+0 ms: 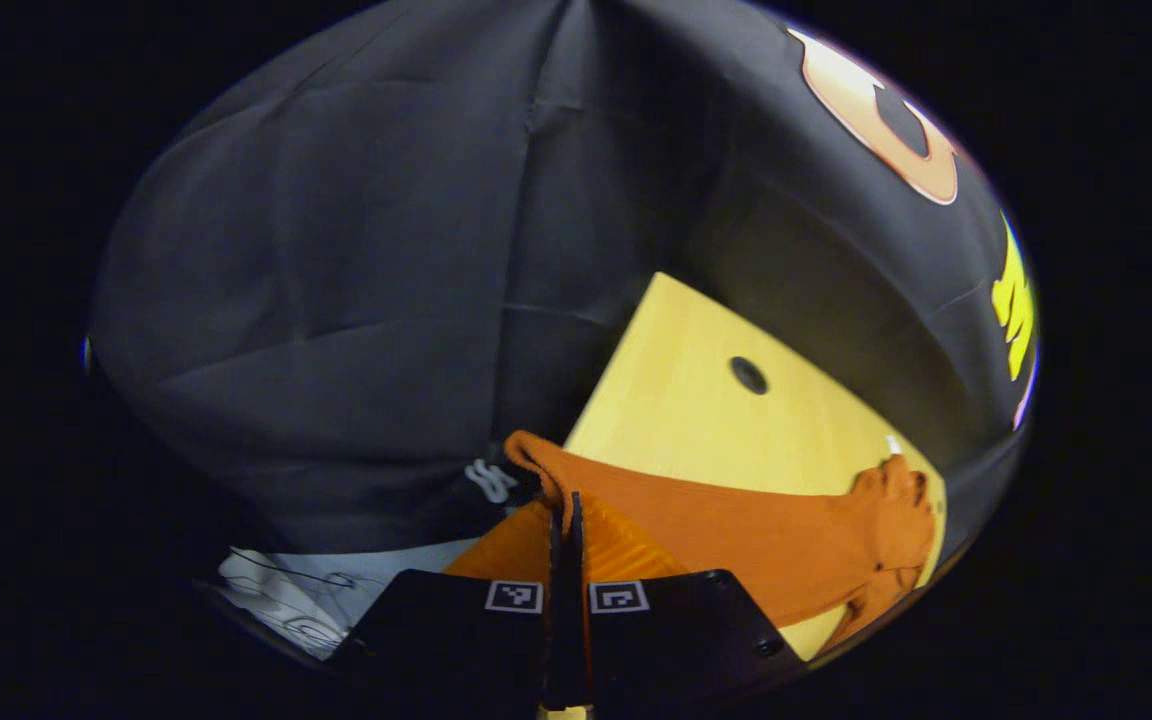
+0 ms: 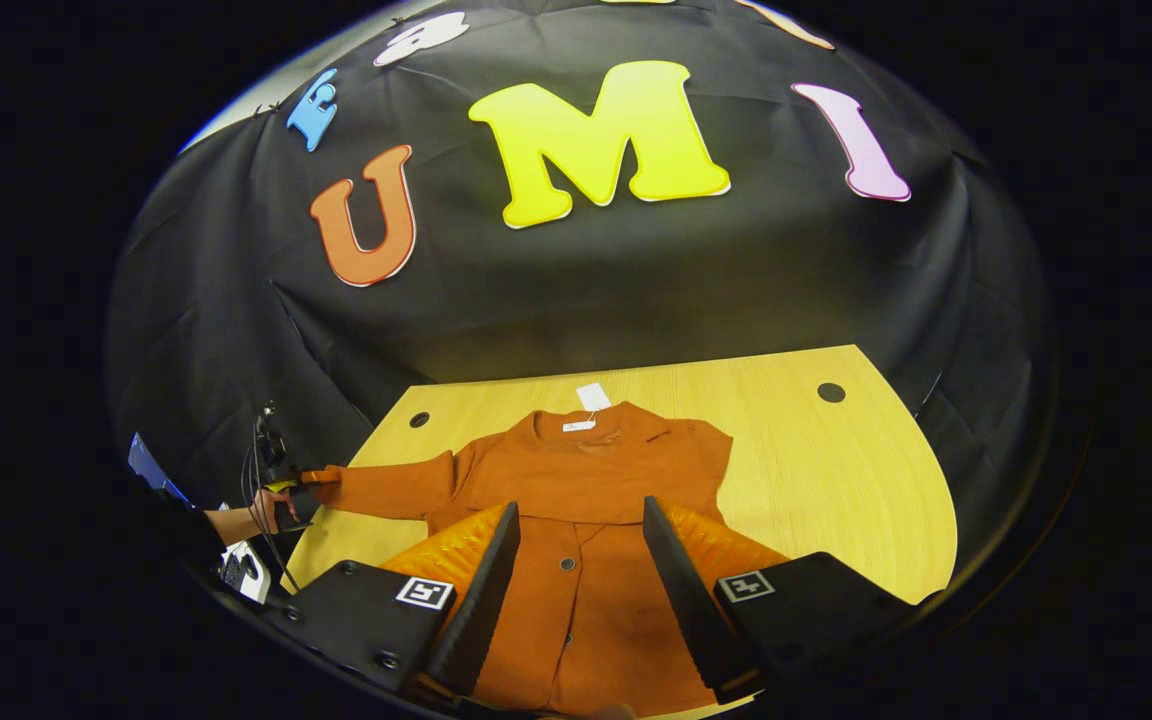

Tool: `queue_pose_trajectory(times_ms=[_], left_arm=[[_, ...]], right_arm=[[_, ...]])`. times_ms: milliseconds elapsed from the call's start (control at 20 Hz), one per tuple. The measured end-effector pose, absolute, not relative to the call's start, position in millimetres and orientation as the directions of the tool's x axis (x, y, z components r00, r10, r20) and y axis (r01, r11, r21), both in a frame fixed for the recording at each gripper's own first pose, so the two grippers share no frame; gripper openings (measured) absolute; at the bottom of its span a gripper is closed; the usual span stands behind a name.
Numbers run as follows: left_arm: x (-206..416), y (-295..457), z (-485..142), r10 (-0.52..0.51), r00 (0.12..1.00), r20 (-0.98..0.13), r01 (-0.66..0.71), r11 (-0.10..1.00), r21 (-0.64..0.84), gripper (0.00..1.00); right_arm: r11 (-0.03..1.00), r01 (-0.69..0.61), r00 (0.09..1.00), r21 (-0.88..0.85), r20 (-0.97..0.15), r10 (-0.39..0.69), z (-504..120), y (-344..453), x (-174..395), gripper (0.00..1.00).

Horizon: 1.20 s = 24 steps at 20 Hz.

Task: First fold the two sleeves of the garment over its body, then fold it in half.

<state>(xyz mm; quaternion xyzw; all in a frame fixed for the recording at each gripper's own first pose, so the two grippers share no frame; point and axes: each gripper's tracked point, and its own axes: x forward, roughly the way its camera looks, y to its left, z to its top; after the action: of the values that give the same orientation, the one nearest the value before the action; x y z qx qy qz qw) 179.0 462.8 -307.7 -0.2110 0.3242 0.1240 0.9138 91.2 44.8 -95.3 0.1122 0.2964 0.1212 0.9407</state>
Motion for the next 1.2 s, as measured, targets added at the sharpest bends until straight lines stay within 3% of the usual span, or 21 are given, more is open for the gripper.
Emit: queue_pose_trajectory(times_ms=[250,300,350,400,450,500,750,1200], left_arm=[[192.3,393.6,-238.8,0.036,0.804,-0.593,-0.234,0.937,-0.260,0.03],[195.4,373.1,-222.6,0.026,0.812,-0.584,-0.213,0.944,-0.254,0.03],[199.5,354.6,-206.3,0.014,0.818,-0.575,-0.198,0.945,-0.259,0.03],[202.8,330.6,-191.0,-0.009,0.821,-0.570,-0.177,0.946,-0.270,0.03],[205.4,304.8,-174.3,-0.034,0.825,-0.564,-0.146,0.951,-0.272,0.03],[210.5,277.6,-160.3,-0.052,0.830,-0.556,-0.112,0.960,-0.257,0.03],[236.6,141.0,-93.9,-0.190,0.857,-0.478,0.074,0.965,-0.250,0.03],[250.6,-68.6,-120.1,-0.417,0.742,-0.524,0.323,0.908,-0.266,0.03]], right_arm=[[0.928,-0.167,0.819,0.332,-0.478,0.319,-90.8,24.9,82.8,0.83],[0.924,-0.167,0.824,0.344,-0.466,0.323,-89.0,18.8,80.1,0.77],[0.921,-0.167,0.830,0.353,-0.453,0.324,-88.3,11.7,77.6,0.83],[0.919,-0.162,0.836,0.359,-0.445,0.321,-87.3,3.3,75.1,0.77],[0.914,-0.159,0.842,0.372,-0.432,0.323,-85.2,-4.9,71.8,0.77],[0.907,-0.157,0.848,0.391,-0.417,0.327,-83.2,-12.0,69.0,0.84],[0.885,-0.135,0.867,0.446,-0.379,0.323,-85.5,-53.7,57.2,0.84],[0.913,-0.022,0.932,0.408,-0.323,0.167,-90.7,-154.0,21.8,0.85]])
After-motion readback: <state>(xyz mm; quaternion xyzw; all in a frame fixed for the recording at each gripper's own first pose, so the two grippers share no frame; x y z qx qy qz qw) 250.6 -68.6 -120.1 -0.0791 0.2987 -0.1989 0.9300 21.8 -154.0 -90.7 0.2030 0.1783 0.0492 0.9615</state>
